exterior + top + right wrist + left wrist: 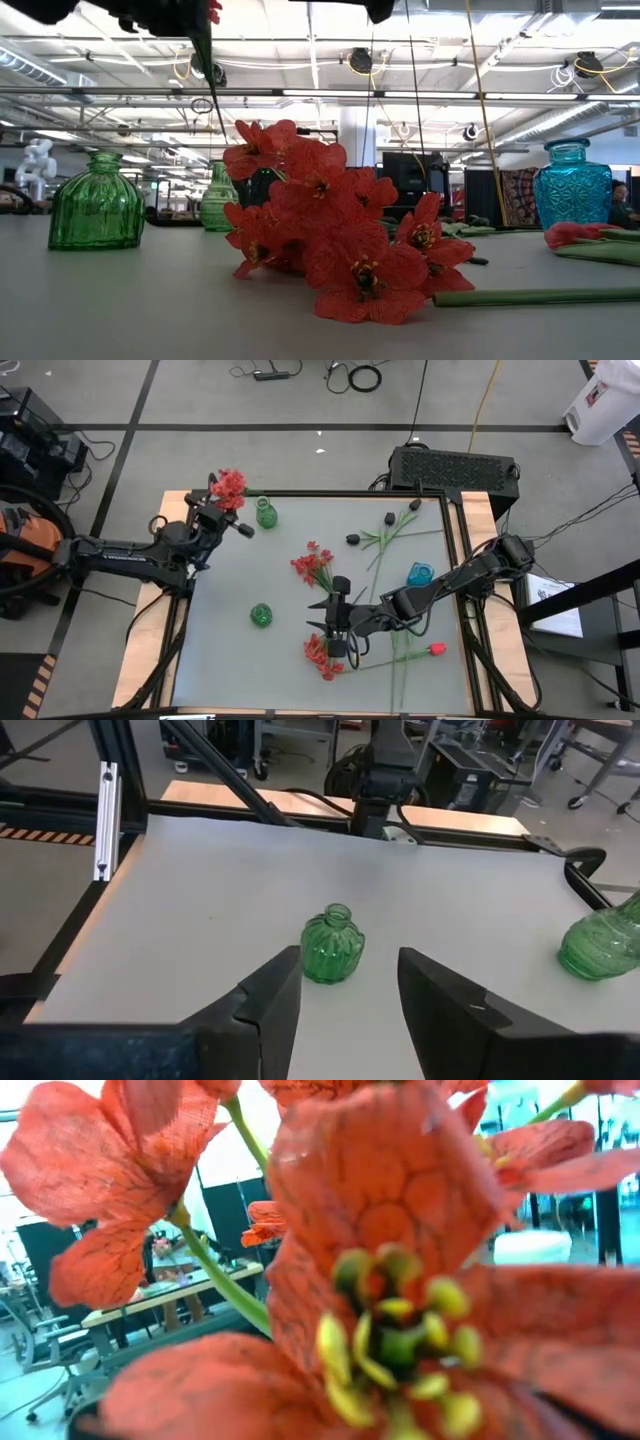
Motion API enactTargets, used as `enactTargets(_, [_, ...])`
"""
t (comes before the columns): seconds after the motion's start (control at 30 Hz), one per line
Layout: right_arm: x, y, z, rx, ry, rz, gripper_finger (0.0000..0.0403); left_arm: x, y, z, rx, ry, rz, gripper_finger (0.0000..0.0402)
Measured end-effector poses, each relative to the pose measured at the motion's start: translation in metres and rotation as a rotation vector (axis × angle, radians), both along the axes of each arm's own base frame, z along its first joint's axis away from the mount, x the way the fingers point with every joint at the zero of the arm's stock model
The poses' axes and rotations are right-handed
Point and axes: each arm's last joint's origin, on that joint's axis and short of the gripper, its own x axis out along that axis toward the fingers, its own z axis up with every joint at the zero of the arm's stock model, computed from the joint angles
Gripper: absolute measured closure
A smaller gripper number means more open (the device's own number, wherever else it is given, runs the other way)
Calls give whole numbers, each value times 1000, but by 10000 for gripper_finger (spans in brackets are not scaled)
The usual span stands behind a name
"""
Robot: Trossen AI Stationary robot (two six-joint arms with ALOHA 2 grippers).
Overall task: Sort flowers into vase by color
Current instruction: Put the left orange flowers into the top green vase
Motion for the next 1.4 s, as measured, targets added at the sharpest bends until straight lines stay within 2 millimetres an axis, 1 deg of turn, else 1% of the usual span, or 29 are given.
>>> enactTargets(0.07, [0, 0, 0, -1, 3, 1, 243, 2, 2, 5, -22, 46, -15, 386])
enactTargets(0.23, [0, 0, 0, -1, 3, 1, 243, 5, 10, 27, -87, 94, -67, 386])
enactTargets(0.4, [-1, 0, -2, -7, 17, 1, 243, 6, 19, 48, -96, 130, -97, 386])
enactTargets(0.63, [-1, 0, -2, -10, 25, 2, 243, 9, 39, 65, -203, 182, -180, 386])
enactTargets(0.73, [-1, 0, -3, -11, 28, 2, 243, 11, 52, 65, -251, 214, -186, 386])
enactTargets(0.83, [-1, 0, -3, -13, 31, 2, 243, 10, 65, 66, -284, 239, -155, 386])
enactTargets(0.93, [-1, -1, -3, -18, 27, -12, 243, 10, 78, 63, -329, 250, -160, 386])
enactTargets(1.0, [-1, -3, -2, -42, 15, -78, 243, 10, 85, 60, -355, 255, -191, 386])
enactTargets(1.17, [-2, -12, 0, -145, -31, -322, 243, 10, 97, 54, -411, 249, -257, 386])
enactTargets(1.27, [-1, -18, 0, -162, -41, -383, 243, 10, 100, 53, -416, 250, -250, 386])
enactTargets(1.4, [1, -29, -1, -139, -35, -435, 243, 8, 102, 53, -418, 249, -238, 386])
